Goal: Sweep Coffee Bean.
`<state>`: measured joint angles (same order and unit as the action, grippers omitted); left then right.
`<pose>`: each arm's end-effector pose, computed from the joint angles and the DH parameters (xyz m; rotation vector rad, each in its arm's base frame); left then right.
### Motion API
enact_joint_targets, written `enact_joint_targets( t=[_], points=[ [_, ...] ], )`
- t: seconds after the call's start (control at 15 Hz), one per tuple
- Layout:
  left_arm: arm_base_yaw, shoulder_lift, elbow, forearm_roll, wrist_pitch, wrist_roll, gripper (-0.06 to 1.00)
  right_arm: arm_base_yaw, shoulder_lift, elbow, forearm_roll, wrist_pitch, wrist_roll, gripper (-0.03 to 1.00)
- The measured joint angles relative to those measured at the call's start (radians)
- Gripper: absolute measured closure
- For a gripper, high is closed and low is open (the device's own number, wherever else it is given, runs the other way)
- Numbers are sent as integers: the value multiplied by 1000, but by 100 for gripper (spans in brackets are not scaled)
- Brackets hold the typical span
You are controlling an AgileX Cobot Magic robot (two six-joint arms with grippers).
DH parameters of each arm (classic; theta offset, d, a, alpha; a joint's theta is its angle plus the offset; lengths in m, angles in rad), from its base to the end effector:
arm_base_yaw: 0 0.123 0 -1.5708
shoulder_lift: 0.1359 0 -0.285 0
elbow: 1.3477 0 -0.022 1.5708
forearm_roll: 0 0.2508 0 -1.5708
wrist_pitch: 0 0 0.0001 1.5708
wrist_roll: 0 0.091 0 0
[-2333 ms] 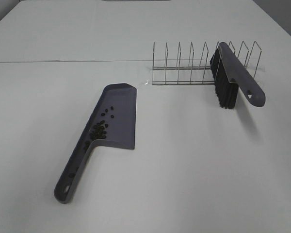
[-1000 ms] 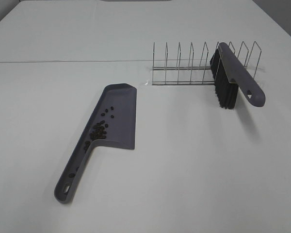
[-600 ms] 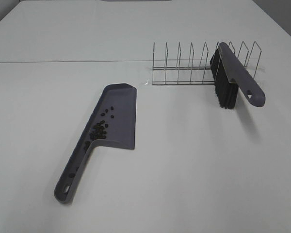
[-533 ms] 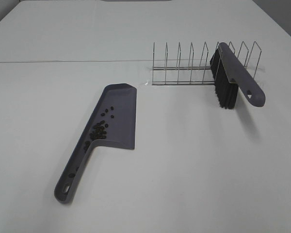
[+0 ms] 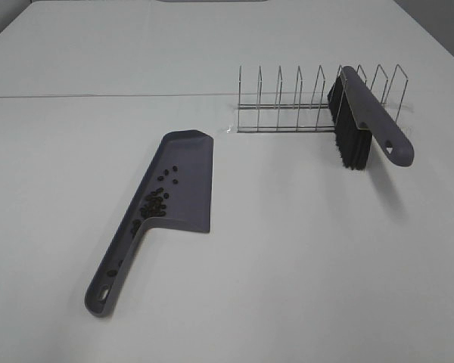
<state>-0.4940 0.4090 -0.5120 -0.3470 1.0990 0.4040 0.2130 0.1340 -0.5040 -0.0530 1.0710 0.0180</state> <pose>0.0339 -0.0496 0.2726 1.0093 2.2420 -0.4885 0.0155 -0.0010 0.2770 -0.2140 2.1735 0.0658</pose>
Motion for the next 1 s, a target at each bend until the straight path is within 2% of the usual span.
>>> enact_joint_targets(
  t=[0.27, 0.33, 0.4, 0.47, 0.67, 1.0],
  points=[
    [0, -1, 0, 24, -10, -44, 18, 0, 0, 0, 0, 0, 0, 29],
    [0, -1, 0, 51, -22, -87, 18, 0, 0, 0, 0, 0, 0, 29],
    [0, -1, 2, 123, -33, -180, 18, 0, 0, 0, 0, 0, 0, 29],
    [0, -1, 2, 140, -37, -201, 18, 0, 0, 0, 0, 0, 0, 29],
    [0, -1, 2, 124, -38, -158, 18, 0, 0, 0, 0, 0, -1, 29],
    [0, -1, 2, 123, -38, -149, 18, -11, 0, 0, 1, 0, -1, 29]
  ],
)
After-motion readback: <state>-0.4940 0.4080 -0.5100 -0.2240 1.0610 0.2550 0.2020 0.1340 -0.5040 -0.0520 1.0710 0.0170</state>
